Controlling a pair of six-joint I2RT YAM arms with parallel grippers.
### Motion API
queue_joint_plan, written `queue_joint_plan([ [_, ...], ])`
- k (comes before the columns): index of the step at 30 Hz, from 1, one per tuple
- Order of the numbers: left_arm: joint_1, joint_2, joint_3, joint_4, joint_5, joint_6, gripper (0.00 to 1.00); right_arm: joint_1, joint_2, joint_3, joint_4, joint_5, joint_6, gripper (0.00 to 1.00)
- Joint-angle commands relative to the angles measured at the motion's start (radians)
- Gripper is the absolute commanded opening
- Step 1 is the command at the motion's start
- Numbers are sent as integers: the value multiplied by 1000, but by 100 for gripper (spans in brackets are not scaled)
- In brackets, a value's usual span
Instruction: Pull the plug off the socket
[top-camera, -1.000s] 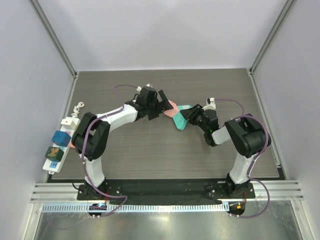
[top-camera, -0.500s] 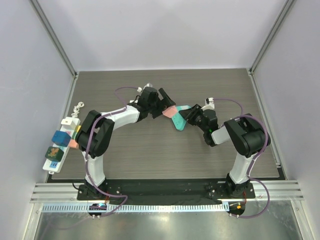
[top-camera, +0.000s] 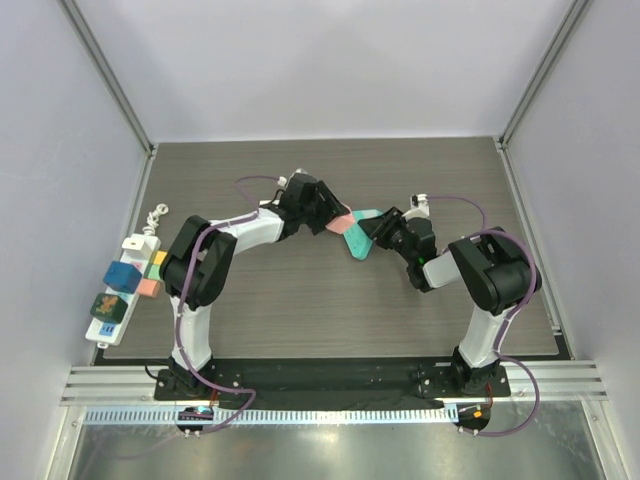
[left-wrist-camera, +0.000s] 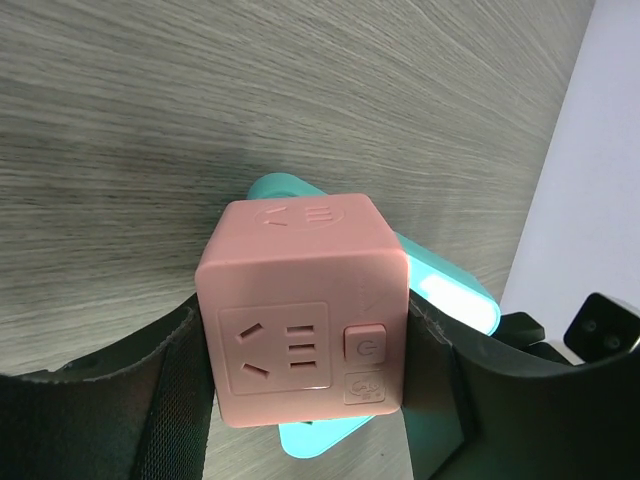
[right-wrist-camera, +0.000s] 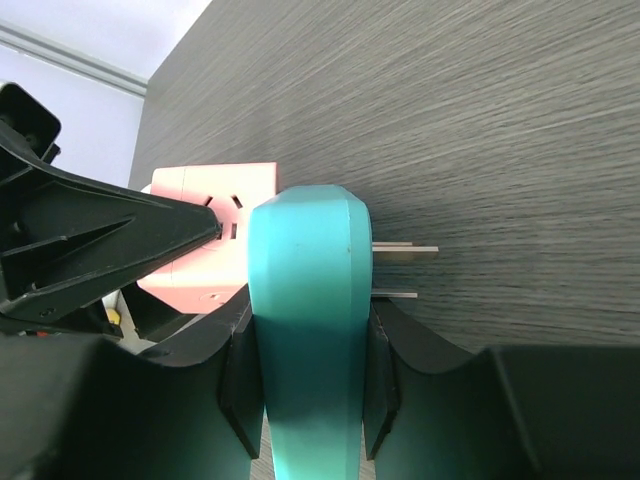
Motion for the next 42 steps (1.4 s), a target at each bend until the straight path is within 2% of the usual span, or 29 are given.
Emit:
queue_joint_plan([
  [1,-4,-3,53,20,68,49,0,11,-39,47,-12,38,-51,1],
  [5,-4,-45,1,179,151,19,0,32,-99,43,-121,195,-113,1],
  [8,8,-56,-36,293,228,-111,0,46,-127,43,-171,272,-151,1],
  [13,11,-60,-24,191,231,-244,0,92,-156,72,-269,393,-208,1],
  [14,9,-71,-33,198,208,-242,0,92,-154,72,-267,387,-204,1],
  [17,-6,-135,-39,204,151,-83,0,62,-118,64,-234,306,-147,1],
  [18,-15,-152,-48,210,145,37,0,51,-108,52,-183,275,-112,1],
  [20,-14,-201,-91,350,173,84,0,26,-88,37,-134,221,-90,1],
  [22,40,-197,-182,508,312,-32,0,23,-88,38,-131,220,-89,1],
  [23,86,-183,-205,685,355,-107,0,22,-82,41,-132,214,-87,1],
  [25,118,-159,-254,786,416,-269,0,20,-65,43,-105,197,-69,1],
  [26,132,-161,-260,781,419,-285,0,19,-52,46,-99,185,-66,1],
  [27,132,-169,-248,664,412,-275,0,19,-48,50,-99,184,-64,1],
  [29,94,-230,-140,383,330,-47,0,19,-47,56,-111,189,-61,1],
  [30,63,-255,-80,11,148,88,0,19,-48,58,-125,200,-65,1],
  [31,24,-266,-26,-102,39,270,0,19,-55,56,-128,207,-67,1],
  [32,-35,-273,12,-171,-11,325,0,19,-59,53,-132,217,-75,1],
  [33,-40,-273,14,-158,8,336,0,19,-73,46,-141,239,-78,1],
  [34,-32,-273,-13,-31,136,243,0,20,-82,40,-140,249,-79,1],
  [36,11,-237,-82,103,274,140,0,20,-97,29,-149,267,-85,1],
  [37,22,-221,-97,254,377,85,0,20,-102,29,-149,273,-87,1],
  [38,35,-214,-133,315,404,2,0,19,-99,27,-145,269,-79,1],
  [40,48,-201,-163,462,438,-61,0,16,-84,26,-128,249,-64,1],
  [42,52,-194,-193,532,443,-129,0,9,-76,17,-96,232,-40,1],
])
